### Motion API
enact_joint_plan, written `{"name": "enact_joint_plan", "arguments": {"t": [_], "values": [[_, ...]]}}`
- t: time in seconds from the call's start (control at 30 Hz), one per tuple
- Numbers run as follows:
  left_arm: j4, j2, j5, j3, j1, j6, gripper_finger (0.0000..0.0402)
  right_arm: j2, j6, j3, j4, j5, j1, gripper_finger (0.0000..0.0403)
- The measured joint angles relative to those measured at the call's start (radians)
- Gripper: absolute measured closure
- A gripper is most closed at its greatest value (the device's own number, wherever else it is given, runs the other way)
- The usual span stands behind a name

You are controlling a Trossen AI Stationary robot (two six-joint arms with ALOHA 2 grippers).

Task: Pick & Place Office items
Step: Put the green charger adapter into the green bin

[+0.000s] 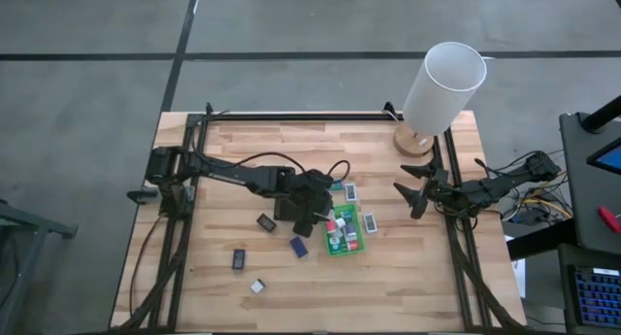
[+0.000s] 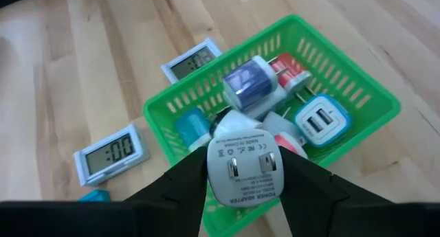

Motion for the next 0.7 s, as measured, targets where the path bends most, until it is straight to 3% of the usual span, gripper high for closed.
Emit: {"name": "enact_joint_plan", "arguments": {"t": [0.4, 0.7], "values": [[0.001, 0.004, 0.048, -0.001, 0.01, 0.022, 0.0238, 0.0, 0.0, 0.0, 0.0, 0.0, 0.0, 0.0077], [0.003, 0.084, 0.047, 0.008, 0.039, -0.001, 0.0238, 0.0, 0.0, 0.0, 0.0, 0.0, 0.0, 0.0084]]}}
